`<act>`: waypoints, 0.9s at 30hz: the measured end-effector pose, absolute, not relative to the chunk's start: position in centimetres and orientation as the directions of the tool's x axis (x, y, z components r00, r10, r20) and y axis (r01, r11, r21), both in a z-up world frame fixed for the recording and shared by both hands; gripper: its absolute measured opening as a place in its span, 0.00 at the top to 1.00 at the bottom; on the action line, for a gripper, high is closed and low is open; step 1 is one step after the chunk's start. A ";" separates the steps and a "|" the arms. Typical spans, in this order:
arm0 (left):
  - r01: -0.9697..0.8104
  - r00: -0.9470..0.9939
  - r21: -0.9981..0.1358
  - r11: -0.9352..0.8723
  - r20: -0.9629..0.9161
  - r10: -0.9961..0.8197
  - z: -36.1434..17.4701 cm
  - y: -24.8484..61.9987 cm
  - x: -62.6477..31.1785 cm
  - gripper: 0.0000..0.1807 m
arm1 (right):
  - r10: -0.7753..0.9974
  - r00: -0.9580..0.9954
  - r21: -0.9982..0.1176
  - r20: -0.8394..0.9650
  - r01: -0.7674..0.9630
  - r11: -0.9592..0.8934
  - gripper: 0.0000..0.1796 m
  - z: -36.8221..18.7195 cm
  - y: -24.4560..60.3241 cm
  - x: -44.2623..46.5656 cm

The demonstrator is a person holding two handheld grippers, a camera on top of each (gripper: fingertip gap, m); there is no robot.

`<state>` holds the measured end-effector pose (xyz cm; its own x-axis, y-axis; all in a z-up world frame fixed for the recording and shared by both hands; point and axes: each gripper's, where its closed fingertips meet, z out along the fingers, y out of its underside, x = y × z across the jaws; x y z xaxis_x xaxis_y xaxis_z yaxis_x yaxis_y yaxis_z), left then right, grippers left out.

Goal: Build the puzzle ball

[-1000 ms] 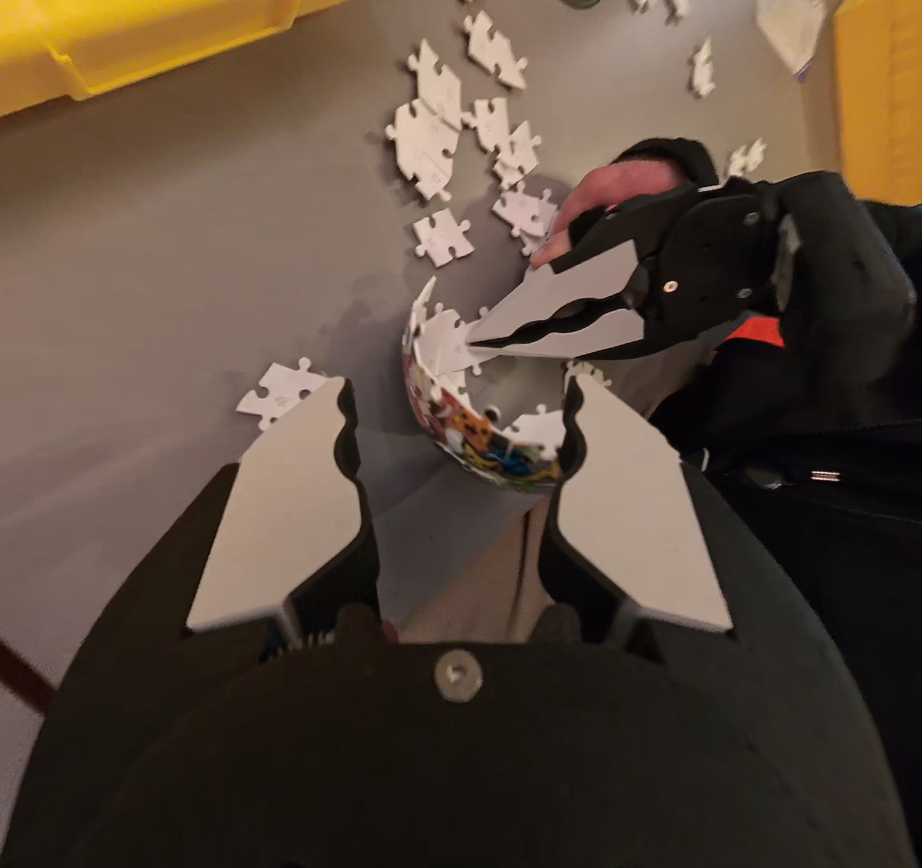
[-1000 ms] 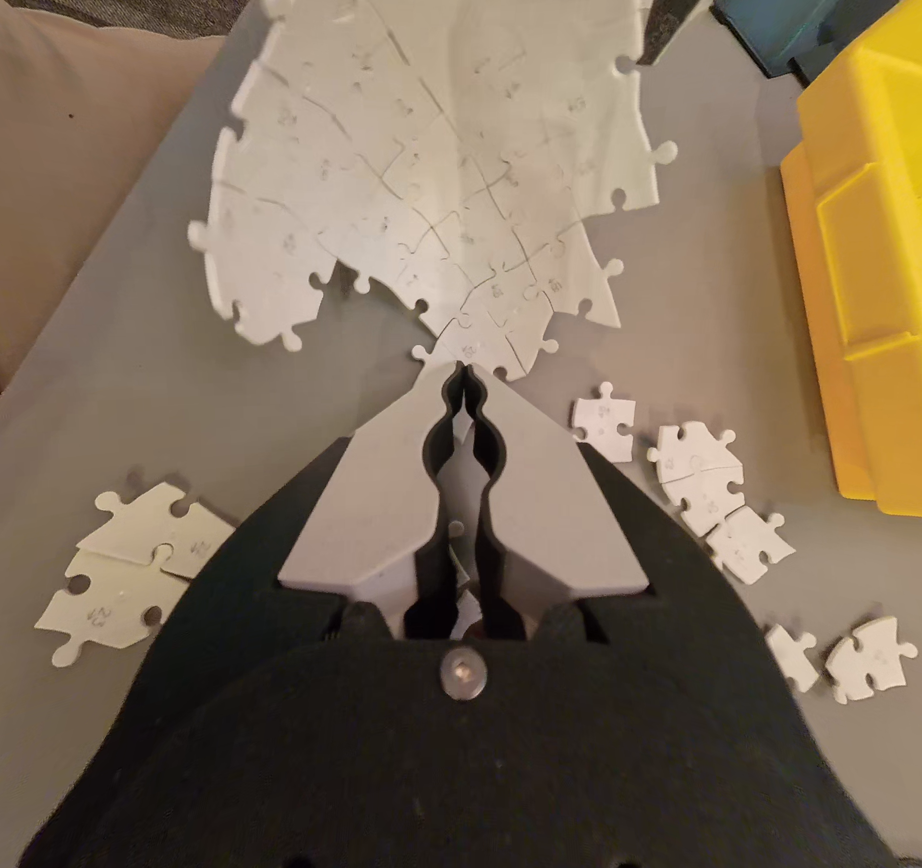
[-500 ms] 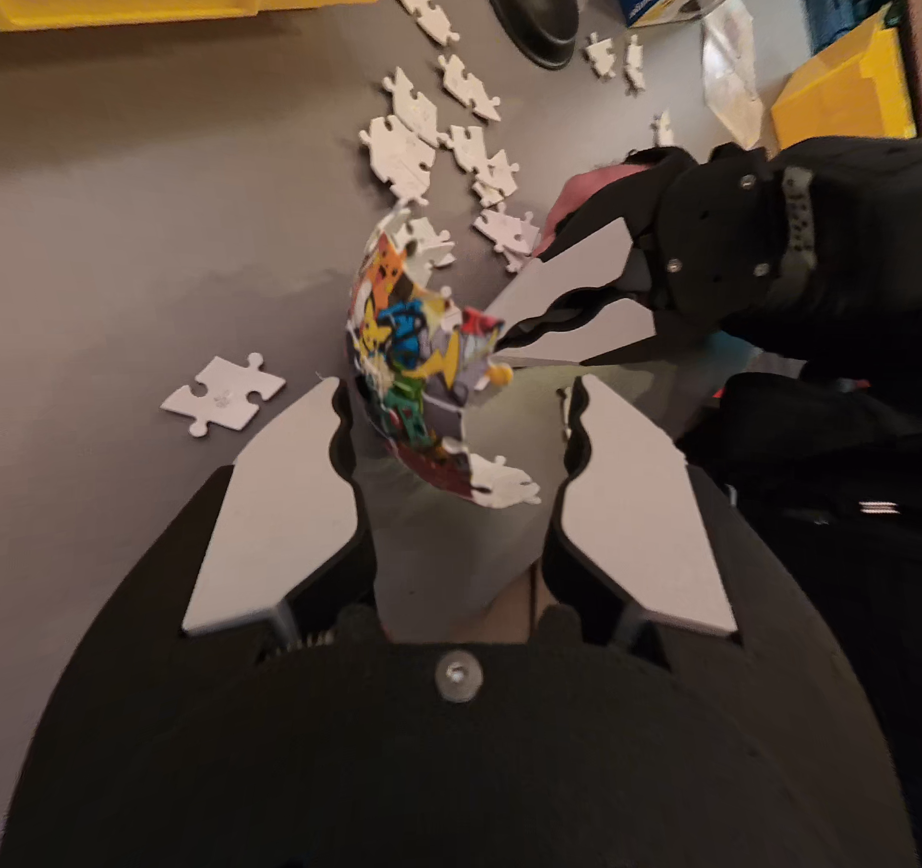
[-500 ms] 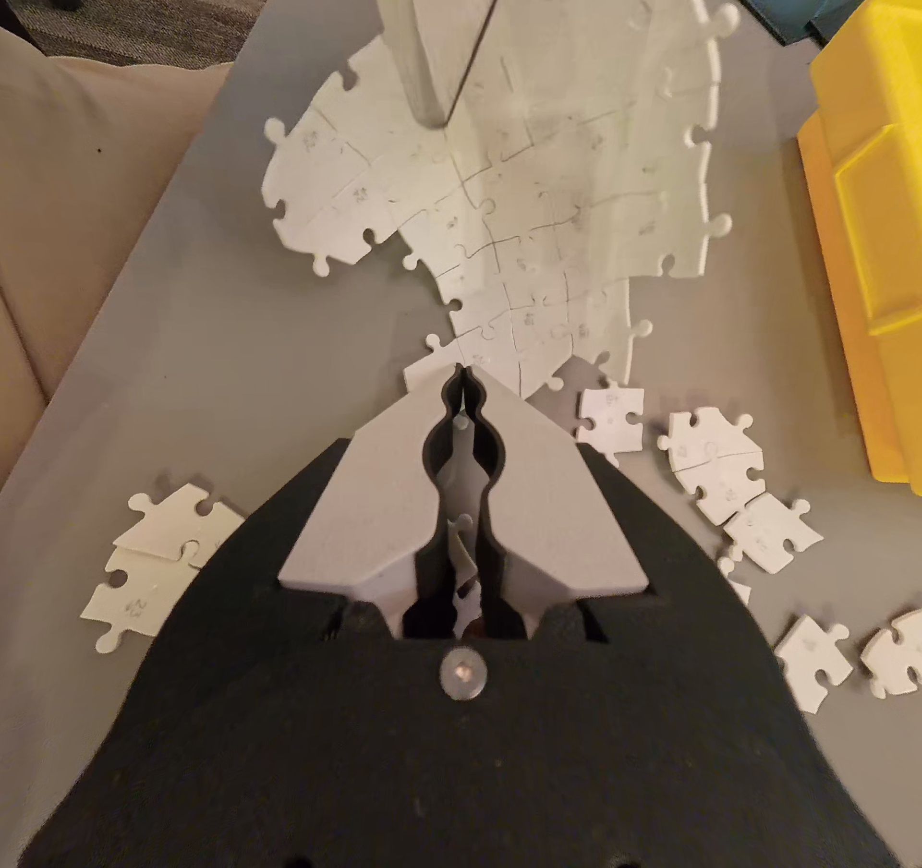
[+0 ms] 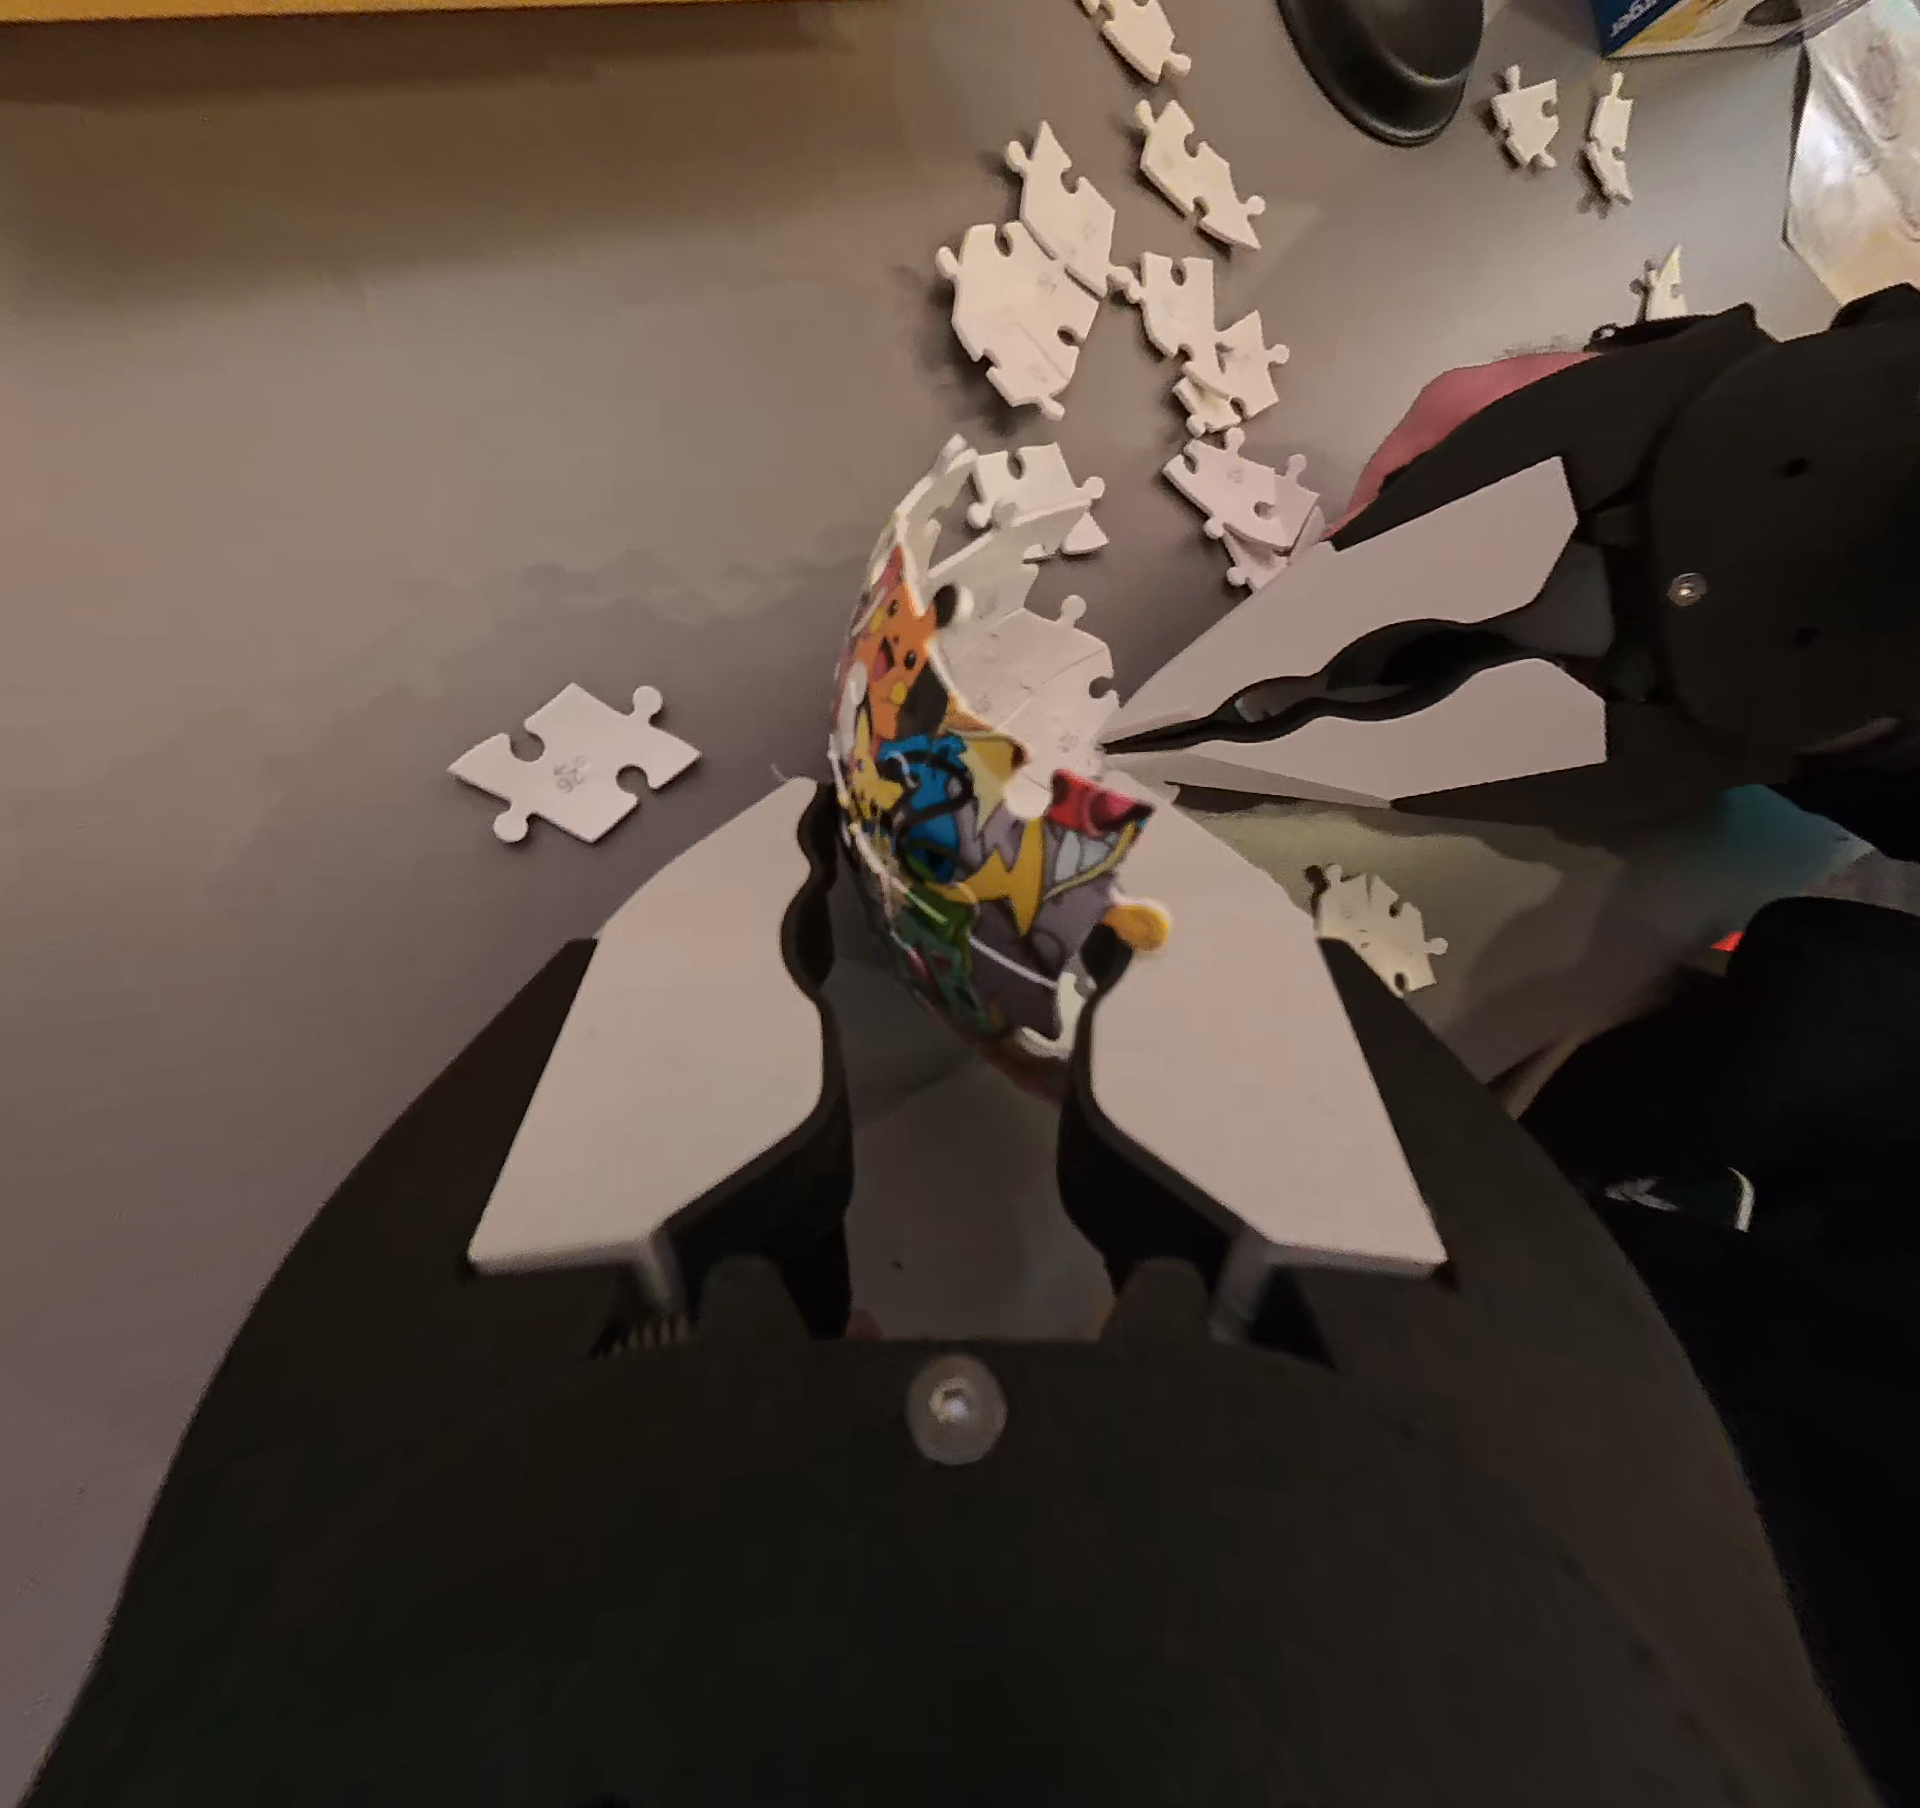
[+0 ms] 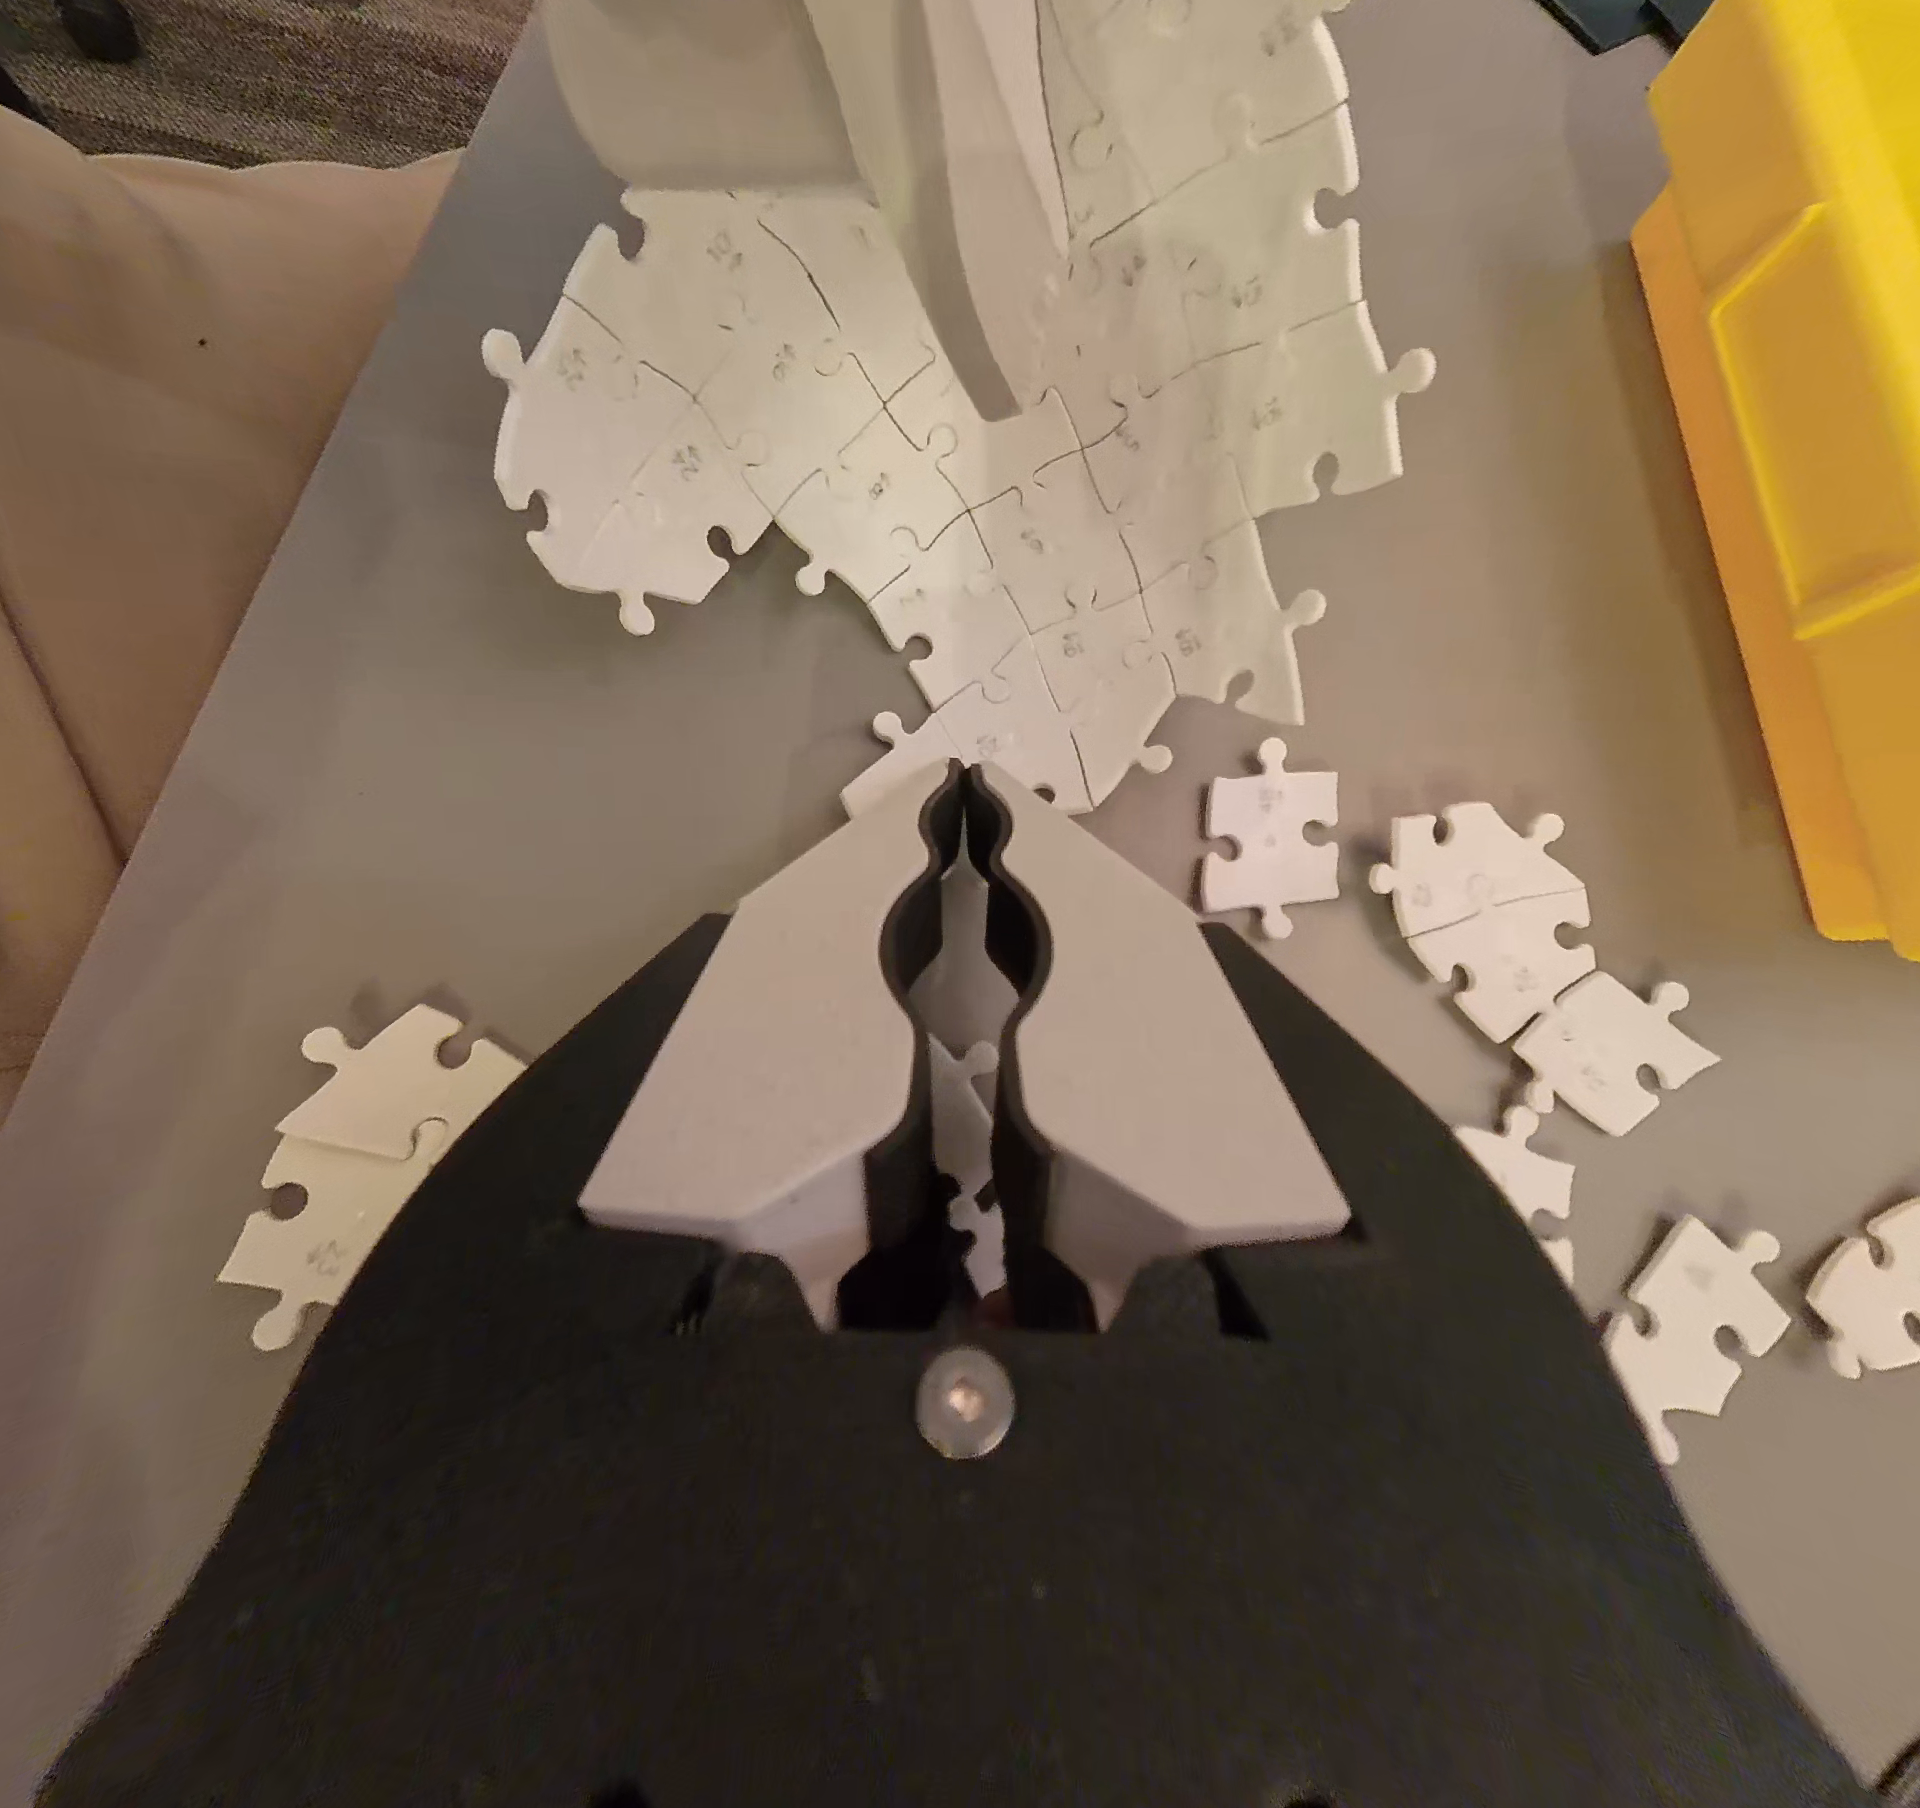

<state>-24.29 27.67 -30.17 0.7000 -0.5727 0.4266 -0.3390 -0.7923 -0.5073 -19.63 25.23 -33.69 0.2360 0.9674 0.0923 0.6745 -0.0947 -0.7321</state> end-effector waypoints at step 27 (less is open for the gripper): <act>-0.311 0.735 -0.631 -0.711 0.315 -0.601 -30.2 28.7 -24.3 0.96 | 0.957 0.267 -0.746 -0.110 0.614 -0.257 0.95 -30.6 21.3 -13.4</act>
<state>-24.30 28.69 -30.17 0.7345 -0.6008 0.3154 -0.3109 -0.7112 -0.6306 -13.36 21.28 -30.59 0.2672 0.9574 -0.1098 0.6139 -0.2570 -0.7464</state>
